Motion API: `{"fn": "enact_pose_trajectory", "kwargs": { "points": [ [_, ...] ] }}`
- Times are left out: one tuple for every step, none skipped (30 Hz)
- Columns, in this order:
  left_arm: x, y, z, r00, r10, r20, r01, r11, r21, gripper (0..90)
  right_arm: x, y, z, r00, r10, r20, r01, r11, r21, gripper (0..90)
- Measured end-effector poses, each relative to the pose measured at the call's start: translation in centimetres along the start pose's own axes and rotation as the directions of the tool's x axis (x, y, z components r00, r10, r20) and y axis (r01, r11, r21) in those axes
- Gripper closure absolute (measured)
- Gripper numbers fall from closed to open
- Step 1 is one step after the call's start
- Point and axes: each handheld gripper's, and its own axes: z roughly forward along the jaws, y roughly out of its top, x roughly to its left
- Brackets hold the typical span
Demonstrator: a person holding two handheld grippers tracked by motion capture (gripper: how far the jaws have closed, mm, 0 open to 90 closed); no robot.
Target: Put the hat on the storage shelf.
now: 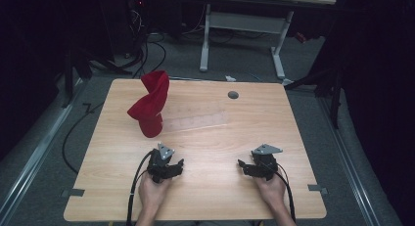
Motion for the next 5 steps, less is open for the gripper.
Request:
{"fn": "enact_pose_trajectory", "kwargs": {
  "points": [
    [0.0,0.0,0.0,1.0,0.0,0.0,0.0,1.0,0.0,31.3,0.0,0.0,0.0,1.0,0.0,0.0,0.0,1.0,0.0,31.4],
    [0.0,0.0,0.0,1.0,0.001,0.001,-0.001,1.0,0.001,31.2,0.0,0.01,0.01,1.0,0.0,0.001,0.0,1.0,0.0,31.4],
    [0.0,0.0,0.0,1.0,0.001,0.001,-0.001,1.0,0.001,31.2,0.0,0.01,0.01,1.0,0.0,0.001,0.0,1.0,0.0,31.4],
    [0.0,0.0,0.0,1.0,0.001,0.002,-0.001,1.0,0.002,31.0,0.01,0.01,0.01,1.0,0.002,0.001,-0.002,1.0,0.0,31.3],
    [0.0,0.0,-0.01,1.0,0.001,0.002,-0.001,1.0,0.002,30.9,0.01,0.01,0.01,1.0,0.002,0.001,-0.002,1.0,0.0,31.3]
  ]
}}
